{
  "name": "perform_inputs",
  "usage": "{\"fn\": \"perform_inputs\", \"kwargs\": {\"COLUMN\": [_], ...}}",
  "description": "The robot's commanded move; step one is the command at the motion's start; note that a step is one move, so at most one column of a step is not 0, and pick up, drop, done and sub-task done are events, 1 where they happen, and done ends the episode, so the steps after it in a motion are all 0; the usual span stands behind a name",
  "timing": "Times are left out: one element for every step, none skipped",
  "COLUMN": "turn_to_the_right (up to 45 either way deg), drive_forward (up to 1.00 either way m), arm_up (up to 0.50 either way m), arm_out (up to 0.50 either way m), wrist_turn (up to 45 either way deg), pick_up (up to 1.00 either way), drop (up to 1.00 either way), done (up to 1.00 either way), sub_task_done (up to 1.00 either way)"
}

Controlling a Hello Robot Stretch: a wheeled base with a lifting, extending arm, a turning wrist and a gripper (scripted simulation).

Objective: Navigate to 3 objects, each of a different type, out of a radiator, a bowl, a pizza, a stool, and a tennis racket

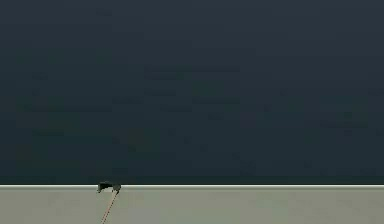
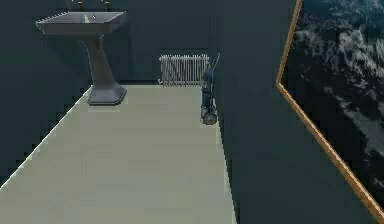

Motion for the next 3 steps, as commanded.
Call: {"fn": "perform_inputs", "kwargs": {"turn_to_the_right": [3.0, 0.0, 45.0], "drive_forward": [0.00, 0.10, 0.00], "arm_up": [0.00, 0.00, 0.00], "arm_out": [0.00, 0.00, 0.00], "wrist_turn": [0.0, 0.0, 0.0], "pick_up": [0.00, 0.00, 0.00], "drop": [0.00, 0.00, 0.00], "done": [0.00, 0.00, 0.00], "sub_task_done": [0.00, 0.00, 0.00]}}
